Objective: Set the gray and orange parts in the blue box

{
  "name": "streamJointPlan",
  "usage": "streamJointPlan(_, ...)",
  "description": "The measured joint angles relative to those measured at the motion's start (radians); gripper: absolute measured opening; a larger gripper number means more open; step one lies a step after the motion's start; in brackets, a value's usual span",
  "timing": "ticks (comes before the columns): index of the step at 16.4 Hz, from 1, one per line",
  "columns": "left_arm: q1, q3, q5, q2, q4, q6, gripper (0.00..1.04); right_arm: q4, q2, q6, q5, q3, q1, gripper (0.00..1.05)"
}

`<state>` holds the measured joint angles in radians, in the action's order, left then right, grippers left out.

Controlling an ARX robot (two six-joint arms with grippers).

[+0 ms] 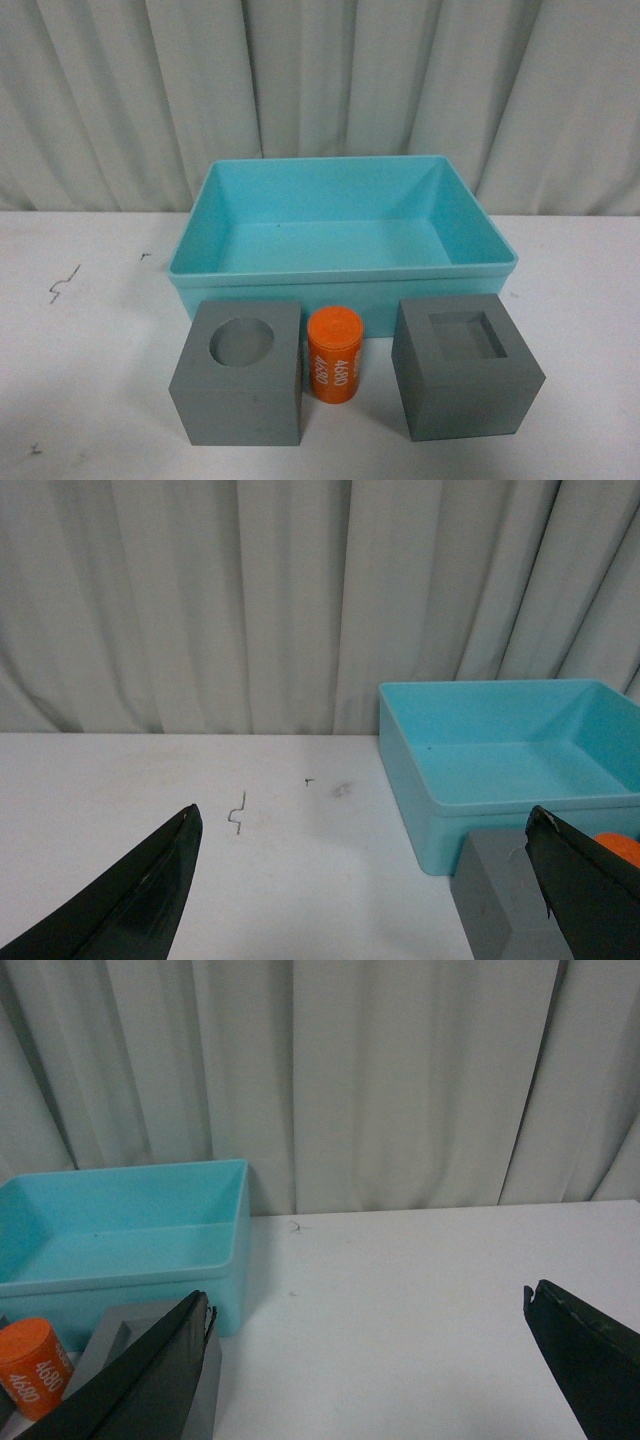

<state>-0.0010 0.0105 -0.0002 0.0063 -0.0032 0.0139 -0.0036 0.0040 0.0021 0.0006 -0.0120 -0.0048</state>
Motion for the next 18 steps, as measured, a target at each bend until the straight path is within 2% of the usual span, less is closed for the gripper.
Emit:
streamJointPlan(13,0.0,0.0,0.0,0.0,0.0,0.0,0.98,0.0,0.0,0.0,0.0,0.0,0.0,0.98)
streamJointPlan(14,0.0,0.0,0.0,0.0,0.0,0.0,0.98,0.01,0.006,0.018,-0.031,0.0,-0.007,0.98)
streamJointPlan(15,0.0,0.0,0.0,0.0,0.0,0.0,0.98,0.08,0.051,0.052,-0.085,-0.002,-0.01,0.98)
streamJointPlan(18,0.0,0.0,0.0,0.0,0.0,0.0,0.98,0.294,0.333,0.124,-0.098,-0.05,-0.008,0.98)
